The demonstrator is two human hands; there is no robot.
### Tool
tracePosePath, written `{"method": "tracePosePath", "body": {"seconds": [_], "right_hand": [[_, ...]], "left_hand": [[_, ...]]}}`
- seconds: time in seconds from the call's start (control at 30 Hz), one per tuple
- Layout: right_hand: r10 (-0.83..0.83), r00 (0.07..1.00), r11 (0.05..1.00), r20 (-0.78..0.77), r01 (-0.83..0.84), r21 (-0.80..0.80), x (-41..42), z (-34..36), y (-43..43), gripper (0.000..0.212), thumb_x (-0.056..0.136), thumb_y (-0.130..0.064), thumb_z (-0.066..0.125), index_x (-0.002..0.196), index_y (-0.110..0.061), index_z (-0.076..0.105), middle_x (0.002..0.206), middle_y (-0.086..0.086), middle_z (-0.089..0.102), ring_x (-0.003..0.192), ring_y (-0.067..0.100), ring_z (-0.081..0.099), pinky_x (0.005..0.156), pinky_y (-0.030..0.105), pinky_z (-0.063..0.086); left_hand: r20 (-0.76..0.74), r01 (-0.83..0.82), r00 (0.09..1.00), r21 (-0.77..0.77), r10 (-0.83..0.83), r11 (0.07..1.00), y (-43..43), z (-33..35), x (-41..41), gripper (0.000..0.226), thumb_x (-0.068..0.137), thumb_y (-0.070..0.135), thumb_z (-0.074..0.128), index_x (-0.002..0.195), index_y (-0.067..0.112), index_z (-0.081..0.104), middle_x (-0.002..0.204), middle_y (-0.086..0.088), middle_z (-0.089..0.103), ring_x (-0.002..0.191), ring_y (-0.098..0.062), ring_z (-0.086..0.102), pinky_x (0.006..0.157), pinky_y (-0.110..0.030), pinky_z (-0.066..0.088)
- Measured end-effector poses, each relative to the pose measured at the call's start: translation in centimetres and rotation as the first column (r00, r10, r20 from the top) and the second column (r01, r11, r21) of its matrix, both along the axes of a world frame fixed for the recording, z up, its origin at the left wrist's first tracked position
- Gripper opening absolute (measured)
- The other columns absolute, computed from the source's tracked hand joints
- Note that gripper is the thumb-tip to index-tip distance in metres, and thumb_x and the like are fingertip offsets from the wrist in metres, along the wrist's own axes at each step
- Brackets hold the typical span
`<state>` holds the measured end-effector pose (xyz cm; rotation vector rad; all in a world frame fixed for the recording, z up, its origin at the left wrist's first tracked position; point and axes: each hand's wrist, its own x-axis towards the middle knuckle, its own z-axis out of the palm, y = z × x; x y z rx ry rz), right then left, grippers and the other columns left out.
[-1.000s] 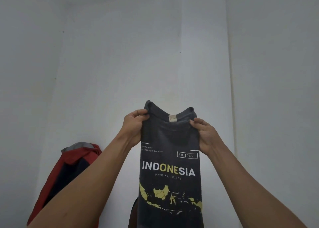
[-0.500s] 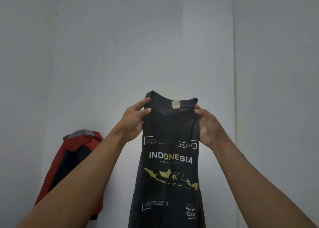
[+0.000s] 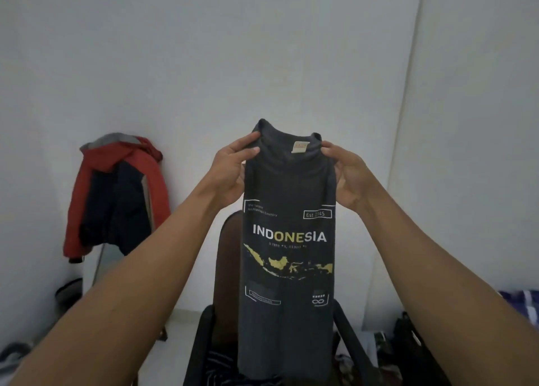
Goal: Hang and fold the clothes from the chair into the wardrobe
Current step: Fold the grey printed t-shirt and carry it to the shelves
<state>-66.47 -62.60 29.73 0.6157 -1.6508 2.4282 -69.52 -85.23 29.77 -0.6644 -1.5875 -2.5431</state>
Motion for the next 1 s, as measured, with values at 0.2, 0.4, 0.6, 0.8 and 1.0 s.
{"method": "tracePosePath", "body": {"seconds": [0.2,0.4,0.6,0.8,1.0], "right_hand": [[-0.009,0.973,1.000,0.232,0.013,-0.016,-4.5,-7.5,1.2,0.028,0.098,-0.020,0.048,0.091,-0.008,0.072,0.087,0.008,0.074,0.081,0.023,0.071,0.081,0.035,0.056],[0.045,0.907,0.994,0.420,0.003,-0.113,-11.5,-16.1,2.7,0.039,0.100,-0.018,0.043,0.076,-0.010,0.073,0.073,0.005,0.072,0.068,0.018,0.069,0.068,0.026,0.057],[0.043,0.813,0.973,0.580,0.099,-0.211,-18.5,-23.3,5.2,0.018,0.091,-0.026,0.058,0.078,-0.014,0.060,0.079,0.006,0.063,0.067,0.020,0.063,0.068,0.028,0.054],[0.060,0.732,0.975,0.679,0.103,-0.197,-20.1,-27.8,5.7,0.018,0.090,-0.029,0.059,0.079,-0.015,0.059,0.077,0.005,0.062,0.064,0.019,0.062,0.067,0.029,0.051],[0.032,0.684,0.975,0.729,0.139,-0.173,-16.9,-30.5,4.4,0.022,0.091,-0.033,0.060,0.077,-0.016,0.058,0.073,0.004,0.065,0.062,0.019,0.063,0.066,0.029,0.051]], "left_hand": [[0.249,0.033,0.967,0.045,-0.043,0.998,3.6,-8.5,-5.1,0.031,0.099,0.010,0.050,0.125,0.008,0.066,0.113,-0.006,0.073,0.102,-0.025,0.070,0.090,-0.042,0.057],[0.464,-0.037,0.885,0.129,-0.028,0.991,7.4,-17.8,-12.6,0.033,0.100,0.023,0.044,0.114,0.004,0.067,0.111,-0.017,0.071,0.102,-0.032,0.067,0.098,-0.045,0.052],[0.576,-0.059,0.817,0.101,-0.010,0.993,9.9,-24.5,-18.4,0.036,0.101,0.029,0.044,0.109,0.005,0.069,0.108,-0.018,0.071,0.098,-0.032,0.067,0.098,-0.046,0.052],[0.633,-0.075,0.774,0.063,0.018,0.995,10.8,-28.5,-19.2,0.036,0.102,0.030,0.043,0.105,0.005,0.069,0.102,-0.015,0.073,0.095,-0.029,0.069,0.093,-0.043,0.053],[0.667,-0.062,0.745,0.027,0.028,0.998,10.4,-31.6,-16.1,0.038,0.102,0.032,0.044,0.107,0.004,0.069,0.101,-0.015,0.073,0.098,-0.030,0.068,0.096,-0.045,0.052]]}}
